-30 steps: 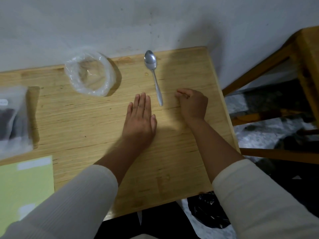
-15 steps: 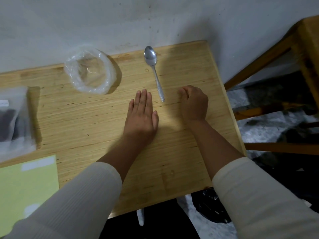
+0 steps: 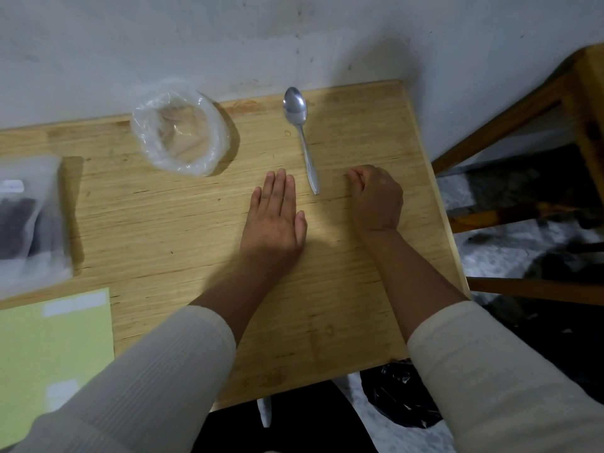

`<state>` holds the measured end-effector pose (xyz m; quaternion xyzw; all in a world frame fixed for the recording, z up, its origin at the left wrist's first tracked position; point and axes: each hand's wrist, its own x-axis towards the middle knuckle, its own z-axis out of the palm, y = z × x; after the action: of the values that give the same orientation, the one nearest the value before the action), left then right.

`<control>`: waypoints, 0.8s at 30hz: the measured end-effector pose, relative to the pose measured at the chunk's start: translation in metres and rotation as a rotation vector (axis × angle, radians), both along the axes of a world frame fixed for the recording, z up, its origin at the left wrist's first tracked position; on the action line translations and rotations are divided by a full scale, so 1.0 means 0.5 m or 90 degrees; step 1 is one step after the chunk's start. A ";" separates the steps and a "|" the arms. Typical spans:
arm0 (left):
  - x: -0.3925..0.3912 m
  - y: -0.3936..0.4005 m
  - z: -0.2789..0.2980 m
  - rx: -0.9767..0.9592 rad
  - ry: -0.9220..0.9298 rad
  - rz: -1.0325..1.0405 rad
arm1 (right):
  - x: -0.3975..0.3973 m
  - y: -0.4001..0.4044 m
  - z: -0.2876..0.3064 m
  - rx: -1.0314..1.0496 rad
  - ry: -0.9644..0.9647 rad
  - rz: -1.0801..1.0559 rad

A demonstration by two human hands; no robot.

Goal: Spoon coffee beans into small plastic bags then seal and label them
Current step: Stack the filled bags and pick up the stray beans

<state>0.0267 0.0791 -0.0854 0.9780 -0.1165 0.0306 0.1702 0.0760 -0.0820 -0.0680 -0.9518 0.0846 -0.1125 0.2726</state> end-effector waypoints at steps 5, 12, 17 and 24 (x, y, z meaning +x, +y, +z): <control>-0.001 0.003 -0.002 0.013 -0.004 -0.003 | 0.002 -0.001 0.004 0.010 0.035 -0.011; -0.006 0.005 0.005 -0.023 0.037 -0.043 | -0.057 0.004 0.035 0.156 0.043 -0.132; -0.025 -0.010 0.020 -0.014 0.120 -0.158 | -0.143 0.018 0.048 0.243 0.008 -0.273; -0.123 -0.098 0.024 0.008 0.137 -0.396 | -0.307 0.019 0.072 0.337 -0.057 -0.497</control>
<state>-0.0346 0.0301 -0.0732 0.8941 -0.3913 -0.1275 0.1765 -0.0776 -0.0723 -0.0322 -0.7405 0.4503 -0.2221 0.4467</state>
